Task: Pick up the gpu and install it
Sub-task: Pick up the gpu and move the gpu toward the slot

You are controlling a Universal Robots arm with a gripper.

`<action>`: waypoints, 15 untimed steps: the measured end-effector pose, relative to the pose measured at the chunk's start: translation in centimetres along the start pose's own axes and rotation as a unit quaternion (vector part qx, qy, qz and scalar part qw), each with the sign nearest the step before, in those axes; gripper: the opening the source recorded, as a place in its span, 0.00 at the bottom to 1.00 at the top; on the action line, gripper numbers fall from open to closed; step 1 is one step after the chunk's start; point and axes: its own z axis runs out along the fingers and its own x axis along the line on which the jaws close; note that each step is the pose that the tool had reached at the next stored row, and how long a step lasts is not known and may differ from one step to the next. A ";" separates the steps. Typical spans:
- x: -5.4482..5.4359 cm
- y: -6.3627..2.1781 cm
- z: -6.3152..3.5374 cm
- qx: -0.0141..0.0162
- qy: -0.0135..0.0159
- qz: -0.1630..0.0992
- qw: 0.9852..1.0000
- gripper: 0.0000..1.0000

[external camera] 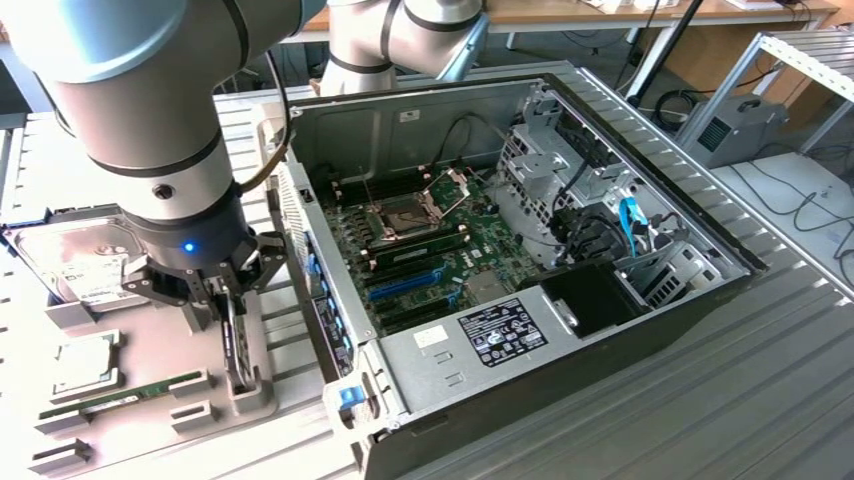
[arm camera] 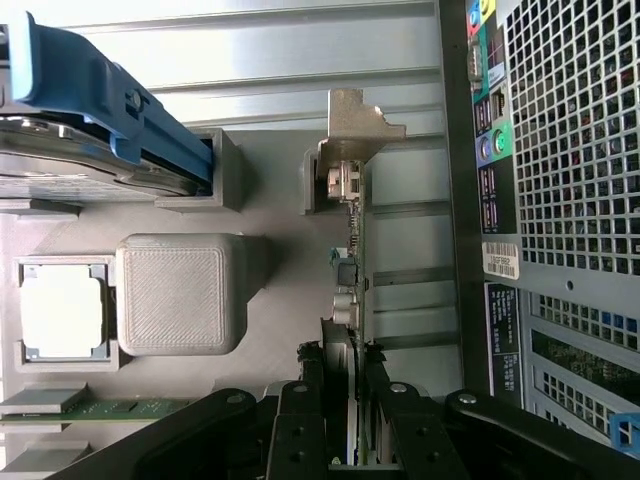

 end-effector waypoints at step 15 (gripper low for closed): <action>0.0 0.01 -0.28 0.000 0.000 0.000 1.000 0.26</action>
